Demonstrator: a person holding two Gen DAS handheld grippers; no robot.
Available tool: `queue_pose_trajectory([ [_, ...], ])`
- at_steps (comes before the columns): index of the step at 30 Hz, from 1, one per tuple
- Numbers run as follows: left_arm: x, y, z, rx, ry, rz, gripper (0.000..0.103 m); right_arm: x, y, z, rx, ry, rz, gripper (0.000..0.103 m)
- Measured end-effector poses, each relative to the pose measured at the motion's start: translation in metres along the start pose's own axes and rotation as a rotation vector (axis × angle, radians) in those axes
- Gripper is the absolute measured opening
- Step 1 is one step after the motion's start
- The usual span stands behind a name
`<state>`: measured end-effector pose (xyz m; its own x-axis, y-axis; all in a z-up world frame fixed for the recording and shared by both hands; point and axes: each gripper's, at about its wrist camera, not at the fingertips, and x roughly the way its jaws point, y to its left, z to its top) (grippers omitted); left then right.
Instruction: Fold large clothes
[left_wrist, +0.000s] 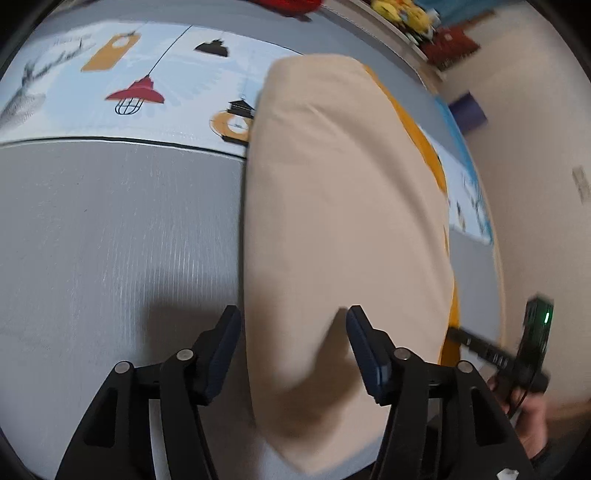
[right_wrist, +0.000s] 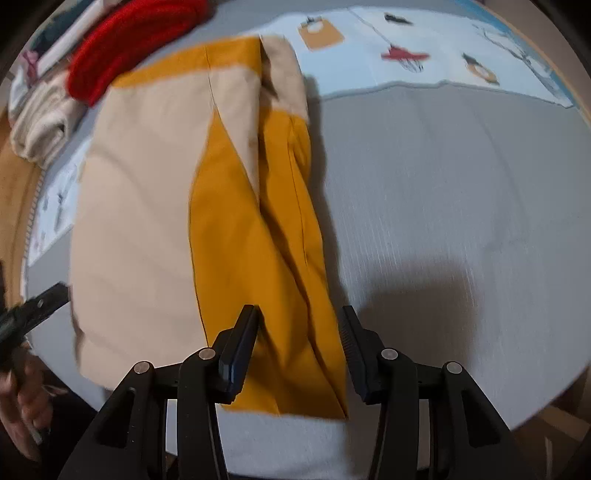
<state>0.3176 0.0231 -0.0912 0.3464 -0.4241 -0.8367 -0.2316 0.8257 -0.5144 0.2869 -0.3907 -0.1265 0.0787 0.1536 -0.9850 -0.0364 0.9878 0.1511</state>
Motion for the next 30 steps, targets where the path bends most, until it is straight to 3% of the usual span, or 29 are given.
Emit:
queue_pose_trajectory([
  [5,0.031,0.027,0.029,-0.155,0.038,-0.151,0.059,0.013,-0.005,0.018,0.016,0.028,0.058,0.055],
  [10,0.057,0.029,0.044,-0.17,0.045,-0.21,0.073,0.036,-0.013,0.025,0.03,0.089,0.103,0.055],
  [13,0.071,0.031,0.05,-0.183,0.039,-0.253,0.076,0.042,-0.018,0.021,0.027,0.086,0.114,0.054],
  [15,0.074,0.033,0.052,-0.196,0.018,-0.298,0.074,0.042,-0.021,0.017,0.032,0.08,0.123,0.047],
  [16,0.073,0.031,0.053,-0.187,0.001,-0.301,0.067,0.043,-0.025,0.015,0.028,0.075,0.122,0.044],
  [18,0.068,0.026,0.055,-0.159,-0.033,-0.29,0.05,0.043,-0.013,0.014,0.011,0.058,0.113,0.027],
  [19,0.062,0.024,0.056,-0.156,-0.047,-0.296,0.044,0.041,-0.01,0.014,0.008,0.047,0.128,0.025],
  [21,0.052,0.022,0.063,-0.151,-0.07,-0.296,0.038,0.038,-0.005,0.014,0.013,0.033,0.131,0.02],
  [26,0.018,0.033,0.08,-0.128,-0.145,-0.246,0.035,0.032,0.014,0.022,0.012,-0.016,0.176,0.016],
  [30,-0.015,0.062,0.097,-0.14,-0.205,-0.171,0.036,0.029,0.052,0.034,-0.021,-0.071,0.225,0.016],
])
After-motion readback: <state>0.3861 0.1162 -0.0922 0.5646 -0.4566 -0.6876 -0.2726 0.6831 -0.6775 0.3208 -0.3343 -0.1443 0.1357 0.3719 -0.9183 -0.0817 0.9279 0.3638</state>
